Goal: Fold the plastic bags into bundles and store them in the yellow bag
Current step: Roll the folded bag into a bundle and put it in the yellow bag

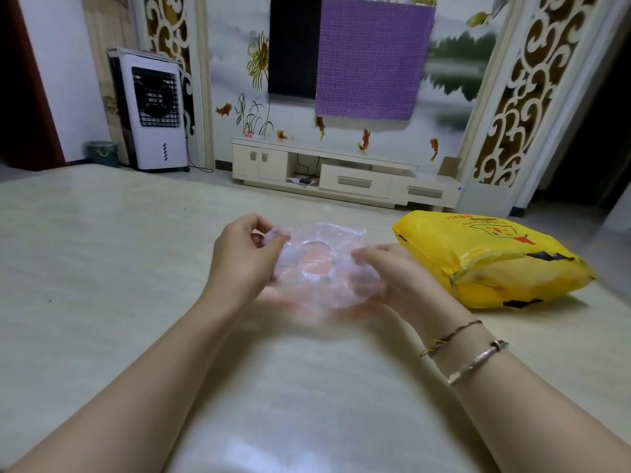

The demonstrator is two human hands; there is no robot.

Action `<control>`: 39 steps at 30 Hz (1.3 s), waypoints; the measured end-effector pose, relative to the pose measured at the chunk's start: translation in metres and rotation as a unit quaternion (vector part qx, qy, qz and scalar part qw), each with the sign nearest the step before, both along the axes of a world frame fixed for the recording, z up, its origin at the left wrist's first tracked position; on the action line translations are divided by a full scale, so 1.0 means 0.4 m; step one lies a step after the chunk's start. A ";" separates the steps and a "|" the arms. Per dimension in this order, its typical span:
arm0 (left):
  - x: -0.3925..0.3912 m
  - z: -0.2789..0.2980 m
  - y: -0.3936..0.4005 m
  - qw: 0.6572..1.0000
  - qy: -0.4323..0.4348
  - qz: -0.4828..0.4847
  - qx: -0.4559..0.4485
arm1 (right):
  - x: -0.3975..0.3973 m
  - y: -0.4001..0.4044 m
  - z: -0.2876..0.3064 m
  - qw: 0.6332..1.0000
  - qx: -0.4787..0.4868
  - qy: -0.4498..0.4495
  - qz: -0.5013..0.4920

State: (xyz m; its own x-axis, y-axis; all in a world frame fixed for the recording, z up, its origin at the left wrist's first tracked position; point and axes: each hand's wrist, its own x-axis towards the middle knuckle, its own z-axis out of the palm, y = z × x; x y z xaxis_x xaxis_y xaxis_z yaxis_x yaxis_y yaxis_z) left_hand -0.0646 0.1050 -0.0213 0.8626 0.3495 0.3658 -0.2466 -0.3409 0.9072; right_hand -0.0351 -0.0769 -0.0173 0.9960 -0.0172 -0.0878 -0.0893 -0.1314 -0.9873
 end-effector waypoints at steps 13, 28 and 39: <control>-0.015 -0.018 0.042 0.943 0.189 0.029 0.274 | 0.040 -0.047 -0.056 0.866 -0.457 -0.200 -0.026; 0.017 -0.085 0.040 0.805 0.208 -0.200 0.518 | -0.034 -0.065 -0.062 0.723 -0.634 -0.086 0.260; 0.009 -0.049 0.054 0.927 0.043 -0.191 0.321 | -0.070 -0.103 -0.052 0.826 -0.449 -0.284 0.191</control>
